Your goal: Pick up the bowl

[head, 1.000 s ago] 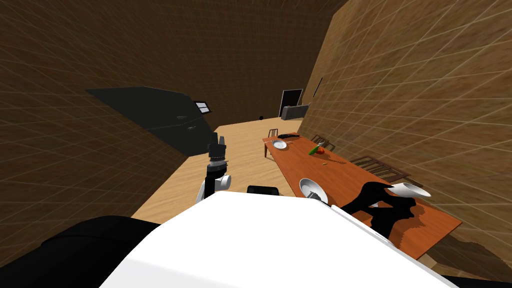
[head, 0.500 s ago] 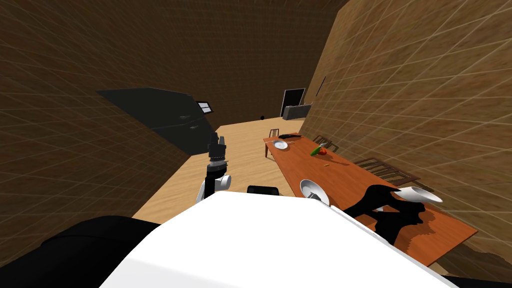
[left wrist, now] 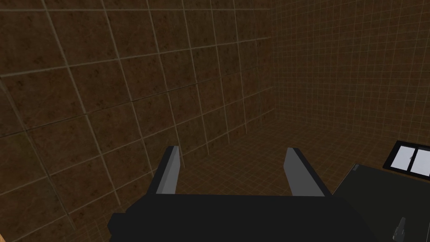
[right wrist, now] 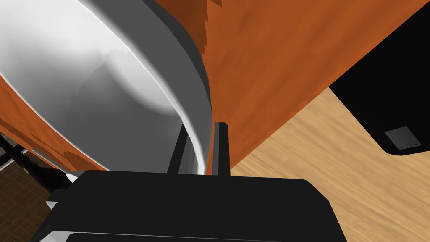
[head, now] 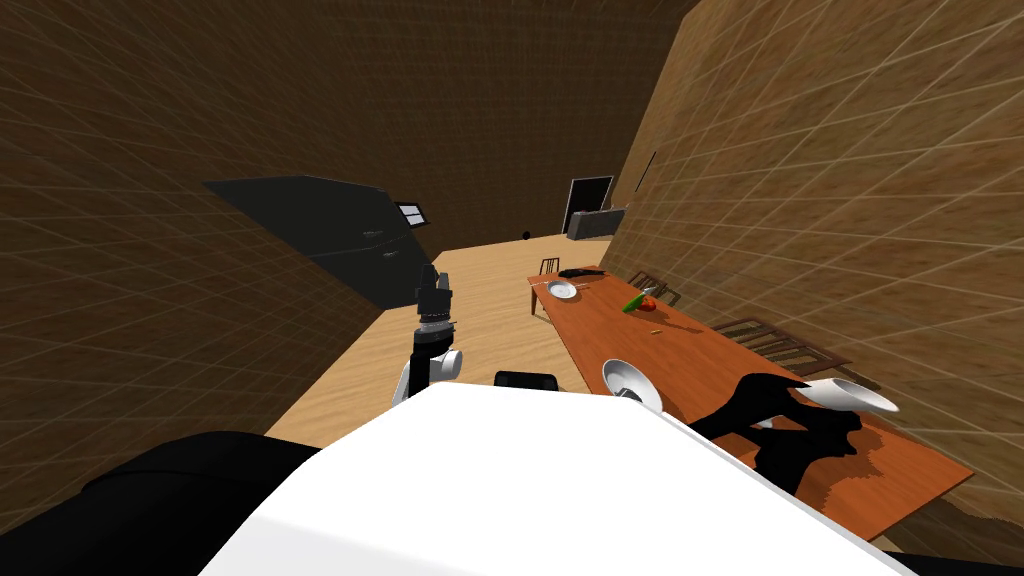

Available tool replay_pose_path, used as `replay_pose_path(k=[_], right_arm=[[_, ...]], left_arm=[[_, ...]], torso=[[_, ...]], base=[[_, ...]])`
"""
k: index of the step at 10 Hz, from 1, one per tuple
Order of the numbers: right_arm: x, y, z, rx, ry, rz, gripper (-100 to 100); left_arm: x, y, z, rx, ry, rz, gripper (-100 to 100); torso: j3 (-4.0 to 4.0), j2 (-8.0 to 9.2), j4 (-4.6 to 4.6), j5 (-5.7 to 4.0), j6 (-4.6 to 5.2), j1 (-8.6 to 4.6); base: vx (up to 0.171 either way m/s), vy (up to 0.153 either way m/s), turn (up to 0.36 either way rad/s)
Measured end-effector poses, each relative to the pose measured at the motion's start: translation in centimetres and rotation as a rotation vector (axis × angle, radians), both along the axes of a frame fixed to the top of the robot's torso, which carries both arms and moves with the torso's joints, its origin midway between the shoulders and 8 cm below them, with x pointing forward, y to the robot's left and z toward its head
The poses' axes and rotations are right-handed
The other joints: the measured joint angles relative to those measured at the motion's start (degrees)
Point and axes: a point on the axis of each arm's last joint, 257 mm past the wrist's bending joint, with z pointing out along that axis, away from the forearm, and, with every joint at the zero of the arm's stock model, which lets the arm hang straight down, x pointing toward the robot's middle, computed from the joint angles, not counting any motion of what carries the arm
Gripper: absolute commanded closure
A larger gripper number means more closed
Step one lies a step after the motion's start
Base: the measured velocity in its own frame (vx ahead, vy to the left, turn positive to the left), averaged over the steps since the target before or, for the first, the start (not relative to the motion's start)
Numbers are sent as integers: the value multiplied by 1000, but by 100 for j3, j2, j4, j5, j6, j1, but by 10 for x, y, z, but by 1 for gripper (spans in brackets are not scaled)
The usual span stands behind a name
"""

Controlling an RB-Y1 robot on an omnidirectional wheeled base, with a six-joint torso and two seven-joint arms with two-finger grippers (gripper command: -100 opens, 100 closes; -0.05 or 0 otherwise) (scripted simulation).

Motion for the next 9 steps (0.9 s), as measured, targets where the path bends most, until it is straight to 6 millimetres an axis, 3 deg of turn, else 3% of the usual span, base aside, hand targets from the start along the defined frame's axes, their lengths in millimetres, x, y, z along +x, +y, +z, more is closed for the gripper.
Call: replay_pose_path(k=[2, 3, 4, 8, 9], right_arm=[[0, -1, 0, -1, 0, 0, 100], [0, -1, 0, -1, 0, 0, 0], [0, -1, 0, -1, 0, 0, 100], [3, 7, 16, 0, -1, 27, 100], [3, 7, 16, -1, -1, 27, 0]], left_arm=[[0, 0, 0, 0, 0, 0, 0], [0, 0, 0, 0, 0, 0, 0], [0, 0, 0, 0, 0, 0, 0], [0, 0, 0, 0, 0, 0, 0], [0, 0, 0, 0, 0, 0, 0]], torso=[[0, 1, -1, -2, 0, 0], [0, 1, 0, -1, 0, 1], [1, 2, 0, 0, 0, 2], [4, 6, 3, 5, 0, 11], [4, 5, 2, 5, 0, 9]], base=[[0, 0, 0], [0, 0, 0], [-1, 3, -89], [-2, 6, -62], [0, 0, 0]])
